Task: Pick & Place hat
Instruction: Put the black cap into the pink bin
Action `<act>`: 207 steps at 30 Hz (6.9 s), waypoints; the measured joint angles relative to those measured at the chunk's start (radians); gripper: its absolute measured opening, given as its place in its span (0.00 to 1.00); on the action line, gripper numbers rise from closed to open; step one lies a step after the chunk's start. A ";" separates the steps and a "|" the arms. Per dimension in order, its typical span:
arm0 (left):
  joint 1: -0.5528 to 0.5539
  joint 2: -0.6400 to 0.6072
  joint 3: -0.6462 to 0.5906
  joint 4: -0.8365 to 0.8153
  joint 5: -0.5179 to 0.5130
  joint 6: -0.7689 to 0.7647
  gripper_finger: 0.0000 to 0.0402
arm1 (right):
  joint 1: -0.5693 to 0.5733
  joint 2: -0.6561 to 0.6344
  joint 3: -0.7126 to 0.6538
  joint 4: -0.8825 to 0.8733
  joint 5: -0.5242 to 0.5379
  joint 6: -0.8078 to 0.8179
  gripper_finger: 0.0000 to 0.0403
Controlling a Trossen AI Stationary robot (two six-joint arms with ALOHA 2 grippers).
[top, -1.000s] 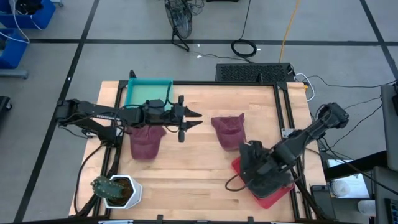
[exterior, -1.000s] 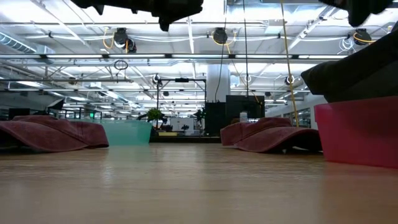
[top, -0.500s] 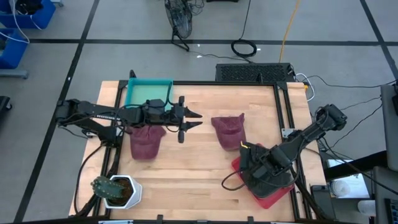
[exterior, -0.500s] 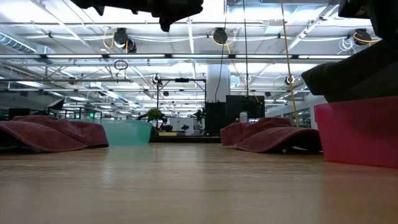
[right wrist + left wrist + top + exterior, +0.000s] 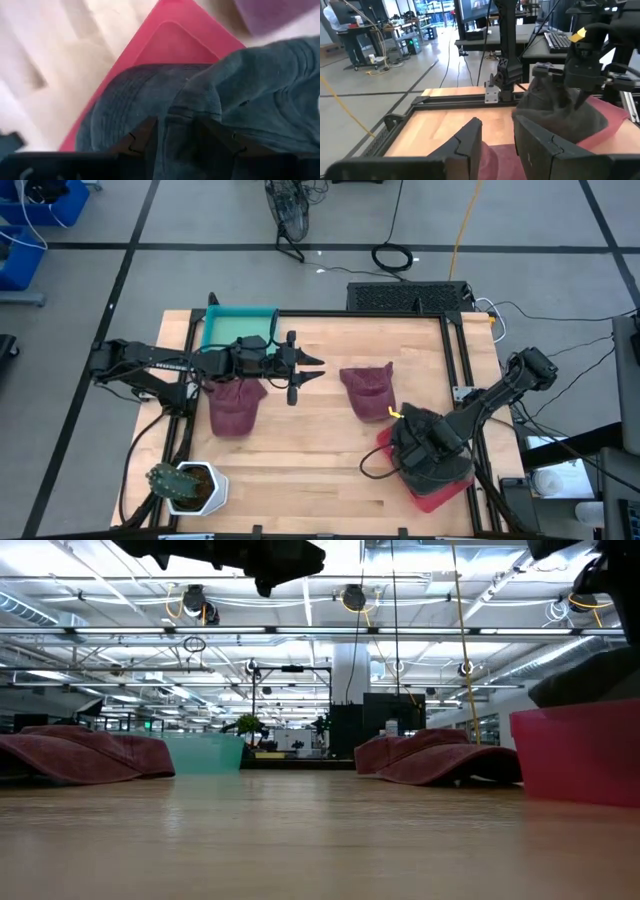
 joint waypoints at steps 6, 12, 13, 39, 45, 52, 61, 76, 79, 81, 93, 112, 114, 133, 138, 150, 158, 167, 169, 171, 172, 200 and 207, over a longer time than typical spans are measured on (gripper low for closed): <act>0.037 0.000 0.000 0.015 0.000 0.040 0.30 | 0.000 -0.001 0.009 -0.068 -0.055 0.062 0.29; 0.083 0.000 0.000 0.058 0.000 0.046 0.30 | 0.000 -0.015 0.009 -0.081 -0.067 0.086 0.27; 0.090 0.000 0.000 0.061 0.000 0.049 0.30 | 0.000 -0.017 0.009 -0.084 -0.067 0.087 0.26; 0.228 0.000 0.000 0.131 0.133 0.052 0.30 | -0.143 -0.016 0.103 -0.079 -0.101 0.056 0.42; 0.252 0.000 0.000 0.130 0.133 0.045 0.30 | -0.143 -0.016 0.035 -0.041 -0.115 0.058 0.52; 0.261 0.000 0.000 0.130 0.133 0.031 0.30 | -0.151 -0.017 -0.082 -0.023 -0.217 0.104 0.51; 0.261 0.000 0.000 0.141 0.134 0.025 0.30 | -0.158 -0.024 -0.095 -0.037 -0.257 0.119 0.36; 0.260 0.000 0.000 0.141 0.184 -0.005 0.30 | -0.233 -0.023 -0.089 -0.112 -0.360 0.042 0.11; 0.260 0.000 0.000 0.141 0.184 -0.005 0.30 | -0.242 -0.022 -0.042 -0.196 -0.332 0.048 0.06; 0.260 0.000 0.000 0.141 0.185 -0.005 0.30 | -0.241 -0.023 0.013 -0.253 -0.304 0.059 0.03; 0.260 0.000 0.001 0.137 0.184 -0.004 0.30 | -0.025 -0.017 0.289 -0.305 -0.134 0.626 0.02; 0.258 0.001 0.001 0.156 0.205 -0.031 0.30 | 0.208 0.081 0.104 -0.280 -0.003 0.976 0.03; 0.258 0.000 0.001 0.156 0.205 -0.031 0.30 | 0.208 0.070 0.054 -0.229 -0.014 0.976 0.03; 0.258 0.001 0.001 0.158 0.205 -0.033 0.30 | 0.219 0.059 -0.024 0.030 -0.024 1.036 0.06; 0.258 0.001 0.001 0.158 0.216 -0.041 0.30 | 0.238 0.060 -0.068 0.086 0.004 1.039 0.10; 0.258 0.001 0.001 0.158 0.226 -0.044 0.30 | 0.291 0.059 -0.251 0.462 -0.019 1.019 0.27; 0.258 0.001 0.001 0.158 0.226 -0.046 0.30 | 0.290 0.057 -0.312 0.588 -0.024 0.842 0.31; 0.258 0.001 0.001 0.159 0.226 -0.046 0.30 | 0.239 0.057 -0.311 0.463 -0.197 0.644 0.28; 0.258 0.001 0.001 0.159 0.226 -0.046 0.30 | 0.222 0.057 -0.310 0.426 -0.214 0.582 0.28; 0.258 0.001 0.001 0.159 0.226 -0.046 0.30 | 0.204 0.056 -0.310 0.390 -0.230 0.523 0.28; 0.258 0.001 0.001 0.159 0.226 -0.045 0.30 | 0.194 0.056 -0.310 0.373 -0.233 0.495 0.28; 0.258 0.001 0.001 0.155 0.226 -0.031 0.30 | 0.059 -0.103 -0.190 0.137 -0.182 0.444 0.28; 0.258 0.001 0.001 0.142 0.226 -0.031 0.30 | 0.074 -0.129 -0.184 0.119 -0.198 0.493 0.28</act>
